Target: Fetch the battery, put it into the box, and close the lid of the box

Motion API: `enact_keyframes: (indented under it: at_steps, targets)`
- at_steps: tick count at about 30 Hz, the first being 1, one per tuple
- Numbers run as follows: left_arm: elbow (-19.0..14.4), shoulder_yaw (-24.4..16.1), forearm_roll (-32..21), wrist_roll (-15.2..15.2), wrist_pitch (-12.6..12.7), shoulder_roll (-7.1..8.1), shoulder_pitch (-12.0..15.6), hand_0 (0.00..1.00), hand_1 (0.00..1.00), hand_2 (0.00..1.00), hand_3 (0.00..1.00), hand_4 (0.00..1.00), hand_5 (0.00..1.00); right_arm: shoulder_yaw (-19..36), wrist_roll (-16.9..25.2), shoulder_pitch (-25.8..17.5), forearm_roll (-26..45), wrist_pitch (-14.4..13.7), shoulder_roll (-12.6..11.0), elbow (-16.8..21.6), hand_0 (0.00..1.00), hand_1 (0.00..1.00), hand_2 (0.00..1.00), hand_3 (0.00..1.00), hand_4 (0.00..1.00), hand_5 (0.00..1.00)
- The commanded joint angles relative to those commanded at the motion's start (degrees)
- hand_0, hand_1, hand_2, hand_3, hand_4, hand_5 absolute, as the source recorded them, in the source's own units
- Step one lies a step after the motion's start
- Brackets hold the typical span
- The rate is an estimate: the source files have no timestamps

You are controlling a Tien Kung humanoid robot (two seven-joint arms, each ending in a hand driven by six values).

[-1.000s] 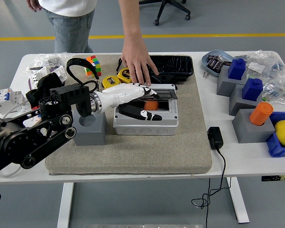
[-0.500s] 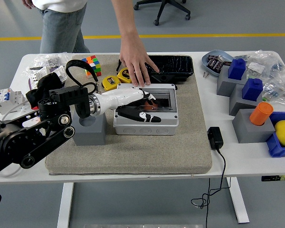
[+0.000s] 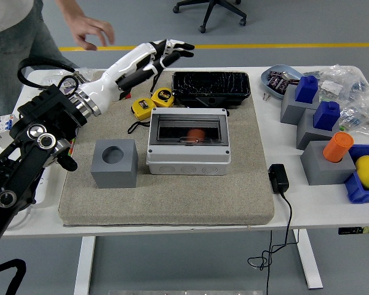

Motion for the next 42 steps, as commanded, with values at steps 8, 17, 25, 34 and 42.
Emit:
enact_keyframes:
  at_steps: [8,17,25,34,42]
  targets:
    - [1.4,-14.1,-18.7,-2.8,3.6,-0.82,3.4,0.894,0.936,0.890,0.849,0.998,0.998,0.5,0.1,0.0,-0.2,0.1,0.3,0.0,0.835,0.820,0.773,0.810,0.998,0.998]
    - [2.6,-27.0,-14.2,-4.4,12.5,-0.91,8.2,0.986,0.998,0.998,0.957,0.998,0.998,1.0,0.1,0.1,-0.4,0.1,0.5,0.0,0.836,0.820,0.774,0.810,0.998,0.998]
    - [3.6,-31.0,4.1,-2.2,14.9,1.39,12.4,0.998,0.998,0.998,0.989,0.998,0.998,0.8,0.0,0.0,-0.5,0.2,0.5,0.0,0.836,0.820,0.774,0.810,0.998,0.998]
    - [4.8,-29.8,15.9,0.6,10.9,1.61,15.3,0.998,0.998,0.998,0.949,0.998,0.998,0.3,-0.1,-0.1,-0.3,0.2,0.5,0.0,0.836,0.820,0.774,0.810,0.998,0.998]
    - [4.6,-30.7,12.6,4.3,4.6,0.12,16.7,0.998,0.995,0.898,0.840,0.998,0.998,-0.2,-0.3,-0.5,-0.2,0.2,0.5,0.0,0.836,0.821,0.773,0.810,0.998,0.998]
